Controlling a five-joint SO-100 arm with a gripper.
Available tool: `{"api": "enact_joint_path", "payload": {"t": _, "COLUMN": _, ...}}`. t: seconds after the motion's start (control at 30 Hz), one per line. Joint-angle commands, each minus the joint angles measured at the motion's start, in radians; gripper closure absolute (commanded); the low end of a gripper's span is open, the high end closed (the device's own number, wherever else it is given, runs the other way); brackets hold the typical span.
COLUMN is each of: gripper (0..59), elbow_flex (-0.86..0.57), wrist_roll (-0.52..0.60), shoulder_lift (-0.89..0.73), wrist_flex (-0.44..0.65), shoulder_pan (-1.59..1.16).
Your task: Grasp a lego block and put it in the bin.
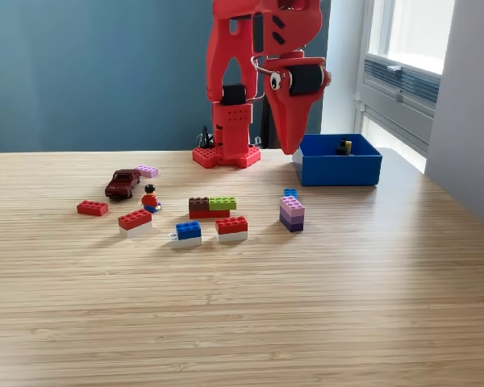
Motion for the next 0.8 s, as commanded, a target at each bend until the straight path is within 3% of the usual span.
{"api": "enact_joint_path", "payload": {"t": 0.03, "gripper": 58.5, "elbow_flex": -0.015, "wrist_roll": 0.041, "shoulder_lift": 0.084, "wrist_flex": -0.012, "shoulder_pan": 0.044}}
{"api": "enact_joint_path", "payload": {"t": 0.27, "gripper": 58.5, "elbow_flex": -0.009, "wrist_roll": 0.161, "shoulder_lift": 0.084, "wrist_flex": -0.014, "shoulder_pan": 0.069}}
{"api": "enact_joint_path", "payload": {"t": 0.57, "gripper": 58.5, "elbow_flex": -0.002, "wrist_roll": 0.468, "shoulder_lift": 0.083, "wrist_flex": -0.014, "shoulder_pan": 0.046}}
{"api": "enact_joint_path", "payload": {"t": 0.8, "gripper": 58.5, "elbow_flex": 0.032, "wrist_roll": 0.624, "shoulder_lift": 0.083, "wrist_flex": -0.014, "shoulder_pan": 0.046}}
